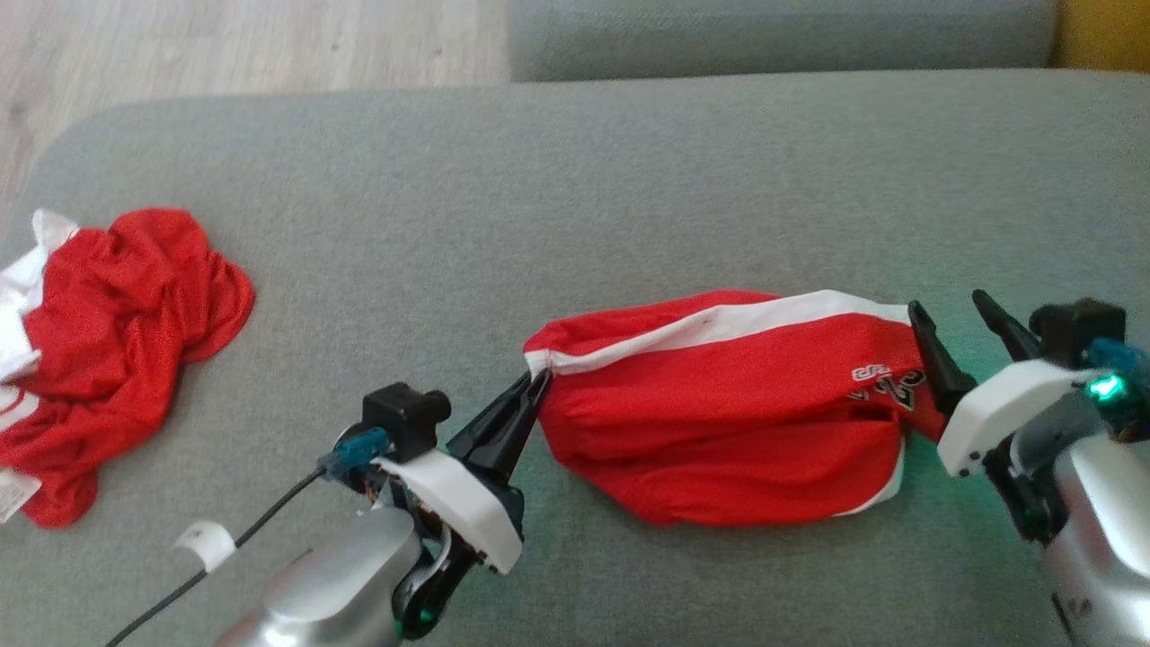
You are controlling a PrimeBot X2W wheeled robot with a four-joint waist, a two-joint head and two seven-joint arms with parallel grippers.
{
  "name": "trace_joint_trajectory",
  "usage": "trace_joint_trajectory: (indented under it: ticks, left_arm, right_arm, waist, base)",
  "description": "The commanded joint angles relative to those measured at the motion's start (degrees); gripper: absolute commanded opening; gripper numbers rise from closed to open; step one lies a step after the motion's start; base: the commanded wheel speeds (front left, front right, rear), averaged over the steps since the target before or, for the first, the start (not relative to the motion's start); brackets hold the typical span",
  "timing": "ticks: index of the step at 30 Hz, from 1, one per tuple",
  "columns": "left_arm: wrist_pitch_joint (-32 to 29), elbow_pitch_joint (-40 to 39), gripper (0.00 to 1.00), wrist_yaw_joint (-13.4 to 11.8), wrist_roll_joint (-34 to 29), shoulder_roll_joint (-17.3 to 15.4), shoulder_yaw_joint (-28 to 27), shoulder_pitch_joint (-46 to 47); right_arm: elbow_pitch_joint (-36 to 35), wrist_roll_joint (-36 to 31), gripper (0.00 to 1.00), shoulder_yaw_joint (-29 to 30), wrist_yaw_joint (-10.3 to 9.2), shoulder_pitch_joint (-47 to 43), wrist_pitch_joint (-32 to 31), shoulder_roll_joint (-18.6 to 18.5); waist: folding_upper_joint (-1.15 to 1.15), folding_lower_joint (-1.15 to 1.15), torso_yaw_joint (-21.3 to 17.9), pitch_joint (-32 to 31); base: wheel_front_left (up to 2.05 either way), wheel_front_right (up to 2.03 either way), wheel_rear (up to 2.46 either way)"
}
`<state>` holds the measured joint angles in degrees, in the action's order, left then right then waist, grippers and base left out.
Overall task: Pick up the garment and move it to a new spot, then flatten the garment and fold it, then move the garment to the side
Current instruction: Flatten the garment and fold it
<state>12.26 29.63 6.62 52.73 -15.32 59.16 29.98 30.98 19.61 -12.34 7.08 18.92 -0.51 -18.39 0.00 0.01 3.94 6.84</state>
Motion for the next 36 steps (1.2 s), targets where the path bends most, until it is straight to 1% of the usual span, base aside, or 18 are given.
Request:
trace_joint_trajectory:
  ticks: [1, 6, 12, 13, 14, 15, 20, 24, 27, 31, 36]
  left_arm:
    - [1.0, -1.2, 0.0, 0.2, -0.7, -0.5, -1.6, 3.2]
    - [1.3, -1.1, 0.0, 0.4, -1.1, 0.0, -1.0, 4.3]
    - [1.4, -0.8, 0.0, 0.6, -1.3, -0.3, -0.3, 5.5]
    - [1.4, -0.7, 0.0, 0.6, -1.2, -0.4, -0.3, 5.6]
    - [1.4, -0.6, 0.0, 0.7, -1.1, -0.5, -0.2, 5.7]
    - [1.4, -0.5, 0.0, 0.7, -1.1, -0.6, -0.1, 5.8]
    - [1.5, -0.1, 0.0, 0.7, -0.7, -1.0, -0.3, 5.9]
    - [1.8, -0.2, 0.0, 0.7, -0.9, -1.4, -0.9, 6.8]
    - [2.0, -2.0, 0.0, 0.7, -1.7, -2.1, -1.9, 9.9]
    - [1.4, -3.3, 0.0, 0.8, -3.4, -3.4, -2.7, 19.4]
    - [1.3, -2.0, 0.0, 0.8, -5.0, -3.0, -3.1, 34.5]
  right_arm:
    - [0.8, 1.5, 1.0, -2.4, 0.41, 2.4, -0.7, -2.0]
    - [8.8, 3.8, 1.0, -6.8, 0.41, 7.6, -3.1, -4.0]
    - [16.2, 7.2, 1.0, -11.4, 0.41, 11.7, -2.6, -3.3]
    - [17.1, 7.9, 0.78, -12.3, 0.41, 12.2, -2.7, -3.2]
    - [17.8, 8.6, 0.41, -13.2, 0.41, 12.6, -2.8, -3.1]
    - [18.4, 9.3, 0.0, -14.1, 0.41, 12.9, -2.8, -3.1]
    - [19.4, 11.7, 0.0, -16.8, 0.41, 14.0, -1.9, -3.9]
    - [18.0, 14.1, 0.0, -17.7, 0.41, 15.4, 1.5, -5.2]
    - [15.7, 15.4, 0.0, -17.3, 0.41, 18.7, 4.8, -6.9]
    - [13.3, 16.6, 0.0, -15.3, 0.41, 25.8, 8.5, -9.3]
    - [11.5, 15.1, 0.0, -11.7, 0.41, 38.3, 13.2, -12.0]
  waist:
    - [0.0, -0.01, 1.7, 2.0]
    - [0.0, -0.01, 3.1, 4.1]
    - [0.0, -0.01, 4.0, 5.3]
    - [0.0, -0.01, 4.1, 5.4]
    - [0.0, -0.01, 4.1, 5.4]
    - [0.0, -0.01, 4.1, 5.4]
    - [0.0, -0.01, 3.8, 4.5]
    - [0.0, -0.01, 3.0, 3.9]
    - [0.0, -0.01, 1.9, 4.7]
    - [0.0, -0.01, 0.6, 6.8]
    - [0.0, -0.01, -1.4, 10.0]
  base:
    - [0.0, 0.0, 0.0]
    - [0.0, 0.0, 0.0]
    - [0.0, 0.0, 0.0]
    - [0.0, 0.0, 0.0]
    - [0.0, 0.0, 0.0]
    - [0.0, 0.0, 0.0]
    - [0.0, 0.0, 0.0]
    - [0.0, 0.0, 0.0]
    - [0.0, 0.0, 0.0]
    - [0.0, 0.0, 0.0]
    - [0.0, 0.0, 0.0]
